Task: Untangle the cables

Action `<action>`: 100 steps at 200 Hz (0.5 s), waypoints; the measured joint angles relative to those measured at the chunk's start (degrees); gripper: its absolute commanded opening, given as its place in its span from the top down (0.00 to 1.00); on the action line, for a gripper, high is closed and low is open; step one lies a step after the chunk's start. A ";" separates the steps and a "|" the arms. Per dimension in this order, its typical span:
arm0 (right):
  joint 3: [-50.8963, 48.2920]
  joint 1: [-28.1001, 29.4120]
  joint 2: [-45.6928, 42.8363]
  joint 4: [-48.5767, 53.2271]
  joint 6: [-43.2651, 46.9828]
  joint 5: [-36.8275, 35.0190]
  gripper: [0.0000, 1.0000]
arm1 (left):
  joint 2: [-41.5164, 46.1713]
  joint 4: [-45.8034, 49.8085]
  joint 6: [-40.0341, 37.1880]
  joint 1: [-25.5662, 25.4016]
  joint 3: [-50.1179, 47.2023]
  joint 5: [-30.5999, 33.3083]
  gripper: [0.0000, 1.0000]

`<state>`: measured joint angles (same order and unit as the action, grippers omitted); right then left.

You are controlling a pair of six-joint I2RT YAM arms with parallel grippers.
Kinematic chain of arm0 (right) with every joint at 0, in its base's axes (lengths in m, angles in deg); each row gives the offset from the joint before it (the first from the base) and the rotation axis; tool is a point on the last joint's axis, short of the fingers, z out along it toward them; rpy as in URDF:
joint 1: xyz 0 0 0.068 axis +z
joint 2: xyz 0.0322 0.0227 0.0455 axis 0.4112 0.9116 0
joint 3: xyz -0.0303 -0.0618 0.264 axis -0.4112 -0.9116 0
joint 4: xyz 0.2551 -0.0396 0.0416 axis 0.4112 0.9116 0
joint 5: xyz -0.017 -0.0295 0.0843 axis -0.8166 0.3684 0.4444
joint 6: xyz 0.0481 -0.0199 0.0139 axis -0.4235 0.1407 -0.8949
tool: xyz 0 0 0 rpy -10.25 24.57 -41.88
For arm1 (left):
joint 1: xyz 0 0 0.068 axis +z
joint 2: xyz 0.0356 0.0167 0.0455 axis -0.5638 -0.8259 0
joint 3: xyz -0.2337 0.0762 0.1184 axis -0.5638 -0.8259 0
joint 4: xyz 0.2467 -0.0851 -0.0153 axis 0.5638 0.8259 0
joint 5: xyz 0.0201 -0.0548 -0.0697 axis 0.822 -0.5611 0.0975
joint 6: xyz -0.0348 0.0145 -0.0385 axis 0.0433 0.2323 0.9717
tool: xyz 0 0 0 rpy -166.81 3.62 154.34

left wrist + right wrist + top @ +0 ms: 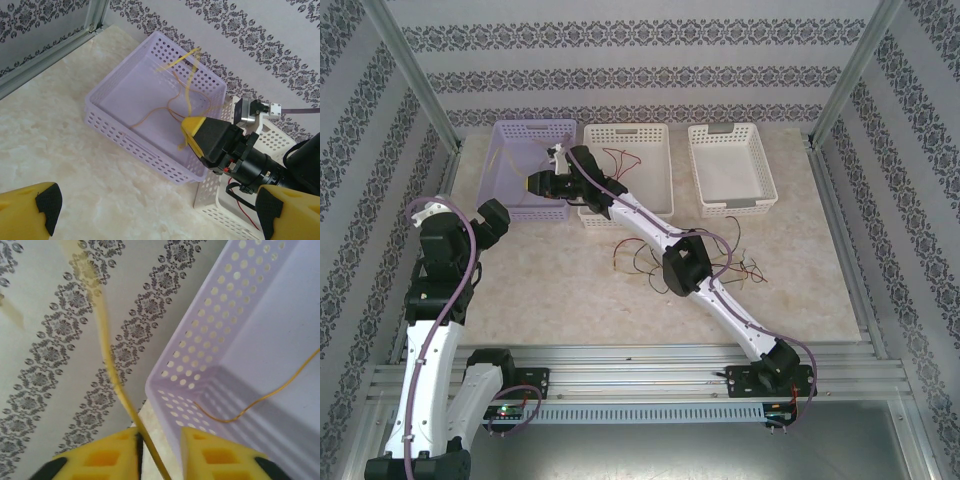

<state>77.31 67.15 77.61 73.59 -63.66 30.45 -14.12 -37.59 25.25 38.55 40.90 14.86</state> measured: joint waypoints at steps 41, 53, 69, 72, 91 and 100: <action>-2.62 0.00 -2.12 2.80 1.81 -2.25 0.44 | -0.15 -0.02 0.02 0.39 -0.28 -0.68 0.00; -3.06 0.00 -2.82 3.21 2.29 -2.86 0.42 | -0.22 -0.02 0.02 0.39 -0.39 -0.81 0.00; -3.58 -0.02 -4.20 3.87 2.69 -3.61 0.40 | -0.39 -0.02 0.02 0.42 -0.48 -0.83 0.00; -3.65 -0.02 -4.46 3.96 2.71 -3.74 0.40 | -0.48 -0.04 0.02 0.44 -0.48 -0.83 0.00; -3.76 -0.02 -6.58 4.55 3.06 -4.04 0.38 | -0.74 -0.04 0.02 0.79 -0.48 -1.07 0.00; -3.78 -0.02 -7.85 4.85 3.13 -4.13 0.37 | -0.81 -0.04 0.02 0.83 -0.48 -1.11 0.00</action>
<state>73.53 67.13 69.77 78.45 -60.53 26.32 -14.93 -37.64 25.27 39.38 40.42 13.75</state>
